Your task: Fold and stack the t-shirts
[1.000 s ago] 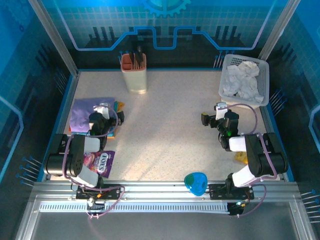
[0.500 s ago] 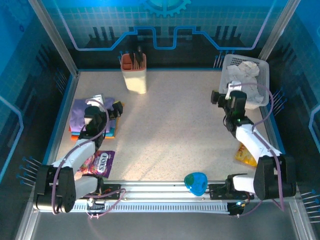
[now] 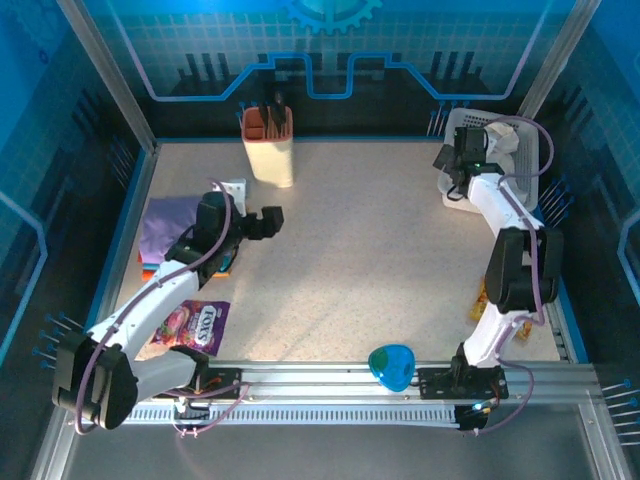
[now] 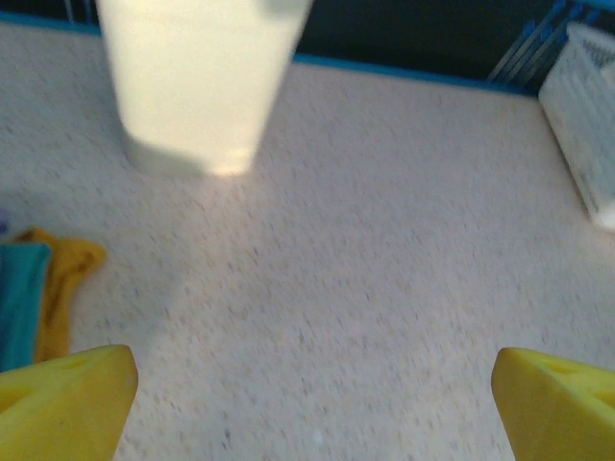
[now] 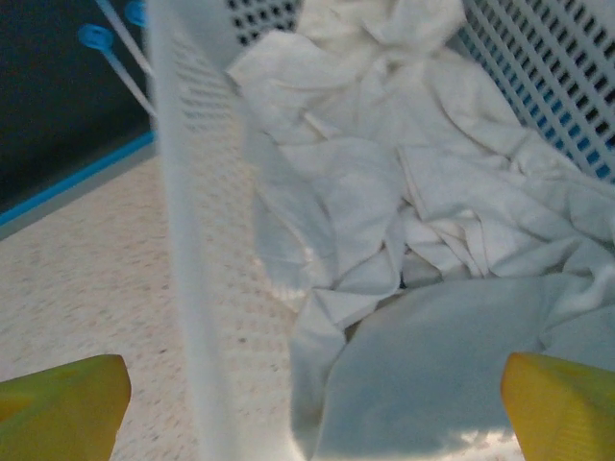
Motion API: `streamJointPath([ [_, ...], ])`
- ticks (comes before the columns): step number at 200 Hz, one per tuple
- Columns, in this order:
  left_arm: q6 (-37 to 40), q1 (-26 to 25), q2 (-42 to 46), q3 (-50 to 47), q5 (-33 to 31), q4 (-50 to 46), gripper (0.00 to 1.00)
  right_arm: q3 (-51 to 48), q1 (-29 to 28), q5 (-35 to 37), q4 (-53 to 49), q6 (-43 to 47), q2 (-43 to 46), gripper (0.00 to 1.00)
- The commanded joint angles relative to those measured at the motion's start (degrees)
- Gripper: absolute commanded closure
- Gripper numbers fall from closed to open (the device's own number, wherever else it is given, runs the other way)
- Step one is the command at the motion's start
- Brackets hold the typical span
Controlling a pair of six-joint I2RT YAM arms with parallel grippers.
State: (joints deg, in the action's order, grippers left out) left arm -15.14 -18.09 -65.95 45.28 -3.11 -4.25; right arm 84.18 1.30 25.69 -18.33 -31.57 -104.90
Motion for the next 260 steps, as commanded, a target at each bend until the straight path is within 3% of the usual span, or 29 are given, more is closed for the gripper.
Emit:
streamJointPath([
  [1,-2.1,-2.1,0.5,-0.3,0.7,-5.8,0.04,5.9,2.7,-2.0,-5.0,-5.1,-5.1,0.01],
  [49,-5.0,-5.1,1.5,-2.9,0.2,-6.6,0.04,19.7,6.1,-7.3,-13.6,-1.9,-18.0,0.01],
  [79,-5.4,-5.8,1.8,-3.1,0.1,-6.7,0.04,31.5,6.6,-7.1,-25.9,-0.3,-27.1,0.00],
  [130,-6.9,-7.0,0.9,-3.4,0.3,-5.5,0.04,33.5,7.5,-9.8,-28.3,-1.4,-33.0,0.00],
  [151,-7.2,-8.0,0.1,-3.1,0.1,-5.6,0.04,36.2,8.0,-11.3,-31.0,-1.4,-35.8,0.05],
  [182,-7.5,-9.0,-0.6,-3.2,-0.6,-5.0,0.04,35.5,9.2,-15.1,-30.9,-2.2,-36.1,0.24],
  [217,-9.0,-9.7,-0.7,-3.6,-0.1,-4.3,0.04,26.8,11.6,-22.1,-23.4,-5.2,-30.8,0.99],
  [260,-10.6,-10.3,0.3,-4.4,0.1,-3.9,0.03,10.0,11.1,-19.0,-7.4,-6.8,-15.6,1.00],
])
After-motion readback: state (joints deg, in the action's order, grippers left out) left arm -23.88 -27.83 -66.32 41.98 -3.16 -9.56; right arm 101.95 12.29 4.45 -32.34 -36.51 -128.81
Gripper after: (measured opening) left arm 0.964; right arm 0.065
